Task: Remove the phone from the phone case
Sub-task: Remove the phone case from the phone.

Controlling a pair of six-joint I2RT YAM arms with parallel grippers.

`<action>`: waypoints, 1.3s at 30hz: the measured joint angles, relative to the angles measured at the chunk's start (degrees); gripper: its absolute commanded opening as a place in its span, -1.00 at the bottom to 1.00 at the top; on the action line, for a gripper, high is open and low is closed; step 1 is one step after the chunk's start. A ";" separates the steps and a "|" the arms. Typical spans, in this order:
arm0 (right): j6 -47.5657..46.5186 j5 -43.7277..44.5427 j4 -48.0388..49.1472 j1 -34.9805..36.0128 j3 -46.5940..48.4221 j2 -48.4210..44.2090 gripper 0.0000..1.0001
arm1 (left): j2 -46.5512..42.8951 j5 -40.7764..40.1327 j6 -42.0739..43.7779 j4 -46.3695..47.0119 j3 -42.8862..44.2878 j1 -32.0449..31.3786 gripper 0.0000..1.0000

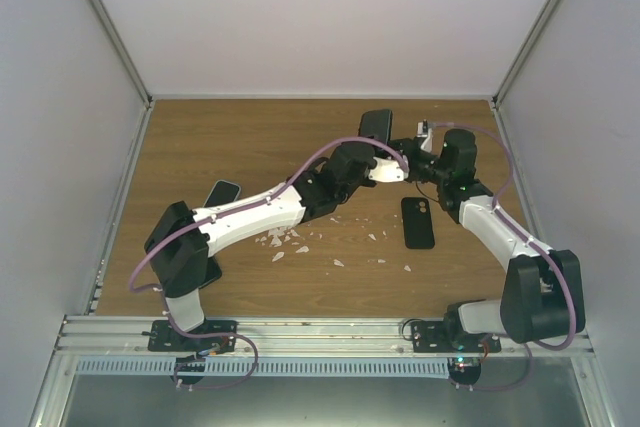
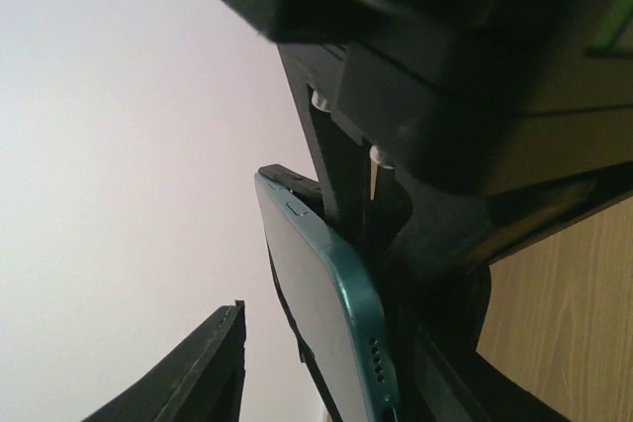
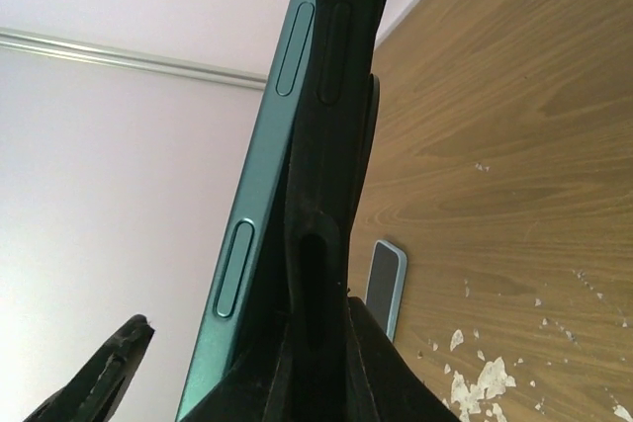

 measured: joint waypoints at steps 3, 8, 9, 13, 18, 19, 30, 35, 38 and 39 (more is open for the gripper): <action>0.22 0.72 0.37 0.11 0.00 0.00 -0.99 | 0.85 -0.50 -0.63 -1.20 1.11 -0.02 -0.20; 0.20 1.03 -0.02 0.20 0.00 0.02 -0.99 | 2.45 -2.38 -3.37 -3.65 3.32 0.37 -0.08; 0.20 1.11 -0.09 0.20 0.00 0.02 -0.99 | 2.75 -2.38 -4.15 -4.57 4.11 0.37 -0.08; 0.24 1.33 0.70 0.20 0.00 0.02 -0.99 | 3.43 -2.32 -5.92 -7.15 6.40 0.50 -0.24; 0.15 2.34 1.90 0.17 0.00 0.02 -0.99 | 4.17 -1.99 -7.28 -8.63 7.85 0.57 -0.63; 0.11 2.60 2.16 0.17 0.00 0.02 -0.99 | 4.28 -1.84 -7.45 -8.74 8.00 0.57 -0.71; -2.80 2.05 -0.17 0.33 -0.55 0.02 -0.99 | 4.61 -0.20 -11.91 -11.54 10.51 1.42 -1.00; -5.38 1.07 -1.81 0.28 -0.59 0.02 -0.99 | 3.28 1.60 -14.88 -13.73 10.51 2.12 -1.00; -6.99 -0.11 -2.23 0.13 -0.96 0.02 -0.99 | 2.03 2.91 -16.50 -15.26 10.60 2.82 -1.00; -7.58 -0.55 -2.49 0.02 -1.20 0.02 -0.99 | 1.53 3.34 -17.29 -15.91 10.69 3.08 -1.00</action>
